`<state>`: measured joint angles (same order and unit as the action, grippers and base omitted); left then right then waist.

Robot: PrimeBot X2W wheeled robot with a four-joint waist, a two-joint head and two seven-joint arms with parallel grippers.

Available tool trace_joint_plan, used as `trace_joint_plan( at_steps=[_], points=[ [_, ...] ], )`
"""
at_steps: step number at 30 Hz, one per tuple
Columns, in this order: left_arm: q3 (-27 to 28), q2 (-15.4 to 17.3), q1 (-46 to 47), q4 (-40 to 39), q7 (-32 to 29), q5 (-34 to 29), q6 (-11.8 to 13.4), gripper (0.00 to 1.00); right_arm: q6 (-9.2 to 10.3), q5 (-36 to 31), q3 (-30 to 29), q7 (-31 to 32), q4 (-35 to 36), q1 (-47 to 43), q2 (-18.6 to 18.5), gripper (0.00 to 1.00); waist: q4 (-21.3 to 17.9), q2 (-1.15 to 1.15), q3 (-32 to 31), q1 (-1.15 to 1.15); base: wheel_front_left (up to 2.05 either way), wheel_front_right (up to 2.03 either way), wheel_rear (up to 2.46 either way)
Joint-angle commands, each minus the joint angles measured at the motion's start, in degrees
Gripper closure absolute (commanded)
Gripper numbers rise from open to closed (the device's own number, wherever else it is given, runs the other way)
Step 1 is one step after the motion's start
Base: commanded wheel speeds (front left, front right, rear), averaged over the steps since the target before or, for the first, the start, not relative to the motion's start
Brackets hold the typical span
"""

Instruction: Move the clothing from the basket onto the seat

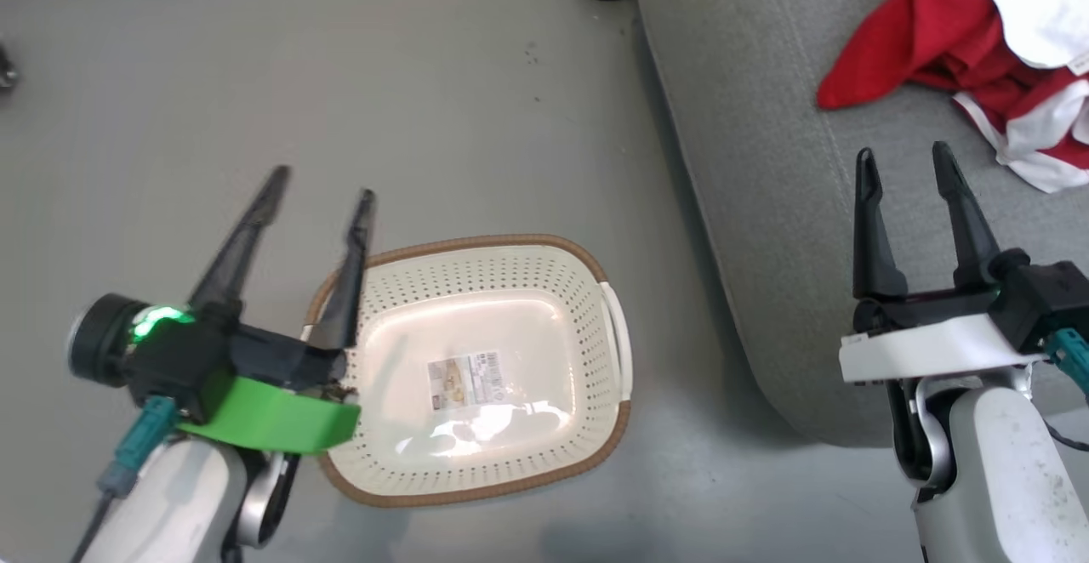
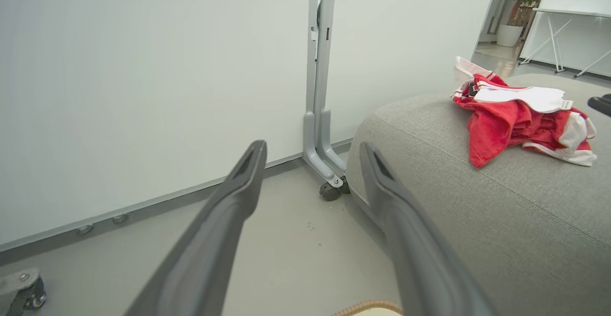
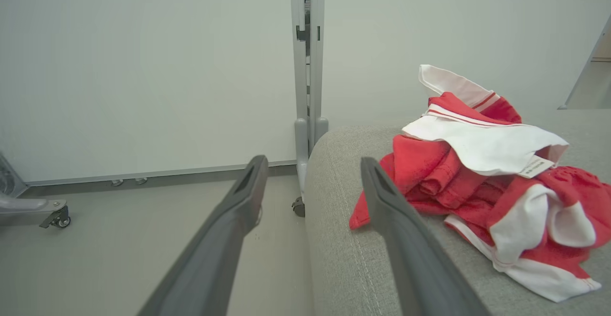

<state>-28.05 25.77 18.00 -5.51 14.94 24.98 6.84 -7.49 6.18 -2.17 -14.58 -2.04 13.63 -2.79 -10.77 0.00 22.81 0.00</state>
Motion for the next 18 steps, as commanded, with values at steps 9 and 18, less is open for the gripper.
trace_joint_plan(
  at_steps=[9,18],
  points=[
    [15.0,-5.7,-7.3,0.5,0.2,-1.6,1.3,0.0,-0.01,1.0,0.9,3.1,4.7,-5.4,-0.2,0.0,8.2,0.0,-5.9,0.0,0.0,0.0,0.0],
    [23.3,-10.3,-15.1,2.9,0.2,-4.2,-1.8,0.0,-0.01,1.4,0.6,6.0,6.8,-10.0,-0.2,0.0,10.3,0.0,-10.1,0.0,0.0,0.0,0.0]
  ],
)
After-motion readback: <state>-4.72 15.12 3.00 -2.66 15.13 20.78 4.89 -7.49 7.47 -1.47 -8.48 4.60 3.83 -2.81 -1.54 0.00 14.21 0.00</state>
